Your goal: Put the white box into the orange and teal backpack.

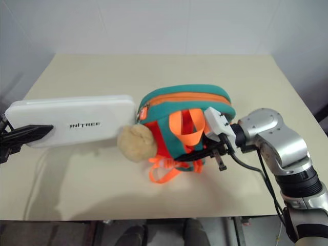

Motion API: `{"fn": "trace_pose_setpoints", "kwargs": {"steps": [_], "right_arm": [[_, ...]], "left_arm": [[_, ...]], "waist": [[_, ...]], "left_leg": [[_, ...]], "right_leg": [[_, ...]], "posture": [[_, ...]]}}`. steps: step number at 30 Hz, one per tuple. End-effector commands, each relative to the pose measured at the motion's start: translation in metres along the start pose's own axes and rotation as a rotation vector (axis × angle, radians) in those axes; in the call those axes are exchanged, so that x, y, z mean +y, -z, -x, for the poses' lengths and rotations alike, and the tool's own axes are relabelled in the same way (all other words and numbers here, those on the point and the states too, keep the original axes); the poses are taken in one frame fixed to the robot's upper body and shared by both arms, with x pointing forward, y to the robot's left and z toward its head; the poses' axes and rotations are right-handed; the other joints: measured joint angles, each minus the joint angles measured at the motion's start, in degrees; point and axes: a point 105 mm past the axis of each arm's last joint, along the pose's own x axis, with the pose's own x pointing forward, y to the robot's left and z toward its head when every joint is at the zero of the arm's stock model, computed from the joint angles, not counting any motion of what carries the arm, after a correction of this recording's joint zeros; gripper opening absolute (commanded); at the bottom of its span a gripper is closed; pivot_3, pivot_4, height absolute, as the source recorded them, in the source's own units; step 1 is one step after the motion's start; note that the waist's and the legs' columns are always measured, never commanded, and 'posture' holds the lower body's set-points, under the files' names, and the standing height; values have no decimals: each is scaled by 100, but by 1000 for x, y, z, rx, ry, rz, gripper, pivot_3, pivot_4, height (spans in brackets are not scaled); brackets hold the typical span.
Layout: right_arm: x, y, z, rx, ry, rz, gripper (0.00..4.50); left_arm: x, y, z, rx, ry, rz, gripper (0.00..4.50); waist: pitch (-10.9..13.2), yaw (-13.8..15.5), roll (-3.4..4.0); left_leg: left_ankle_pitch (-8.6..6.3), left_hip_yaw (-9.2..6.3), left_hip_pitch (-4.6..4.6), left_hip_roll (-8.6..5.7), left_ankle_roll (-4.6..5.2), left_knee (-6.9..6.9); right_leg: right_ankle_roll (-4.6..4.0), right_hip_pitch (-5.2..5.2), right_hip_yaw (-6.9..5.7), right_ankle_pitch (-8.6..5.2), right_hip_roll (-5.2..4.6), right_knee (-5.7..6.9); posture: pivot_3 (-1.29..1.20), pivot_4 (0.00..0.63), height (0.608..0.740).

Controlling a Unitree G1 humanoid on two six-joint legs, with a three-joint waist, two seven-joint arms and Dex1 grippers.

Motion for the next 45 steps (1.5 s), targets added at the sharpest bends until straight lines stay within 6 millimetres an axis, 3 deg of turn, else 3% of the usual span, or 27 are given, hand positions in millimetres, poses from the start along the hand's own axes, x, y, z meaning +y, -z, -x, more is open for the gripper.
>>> {"fn": "trace_pose_setpoints", "kwargs": {"steps": [1, 4, 9, 29, 45], "right_arm": [[0, -8, -1, -8, -17, 45, 530], [0, -8, 0, -8, -16, 45, 530], [1, -8, 1, -4, -13, 43, 530], [-1, -7, -1, -3, -5, 44, 530], [-4, -8, -4, -8, 4, 47, 530]], "left_arm": [[3, -10, -3, 5, 4, -89, 1326], [11, -19, -7, -23, -19, -161, 1326], [9, -19, -15, 28, 21, -213, 1326], [-17, -30, -53, 103, 219, -322, 1326], [-13, -5, -72, 257, 270, -310, 1324]], "waist": [[0, 2, 0], [0, 3, 0], [0, -14, 0], [0, 0, 0], [0, 1, 0]], "left_leg": [[0, 0, 0, 0, 0, 0], [0, -1, 0, 0, 0, 3], [0, 1, 0, 0, 0, -1], [-1, 3, -1, 3, 2, 1], [-1, 4, -1, 3, 3, 4]], "right_leg": [[0, 0, 0, 0, 0, 1], [-1, 0, -1, 1, 1, 3], [0, 0, 0, 1, 0, 10], [0, 1, 0, 1, 4, 19], [1, 2, 0, 1, 6, 23]], "posture": [[0, 150, 740], [0, 150, 740], [0, 150, 740], [0, 150, 740], [0, 150, 740]]}}
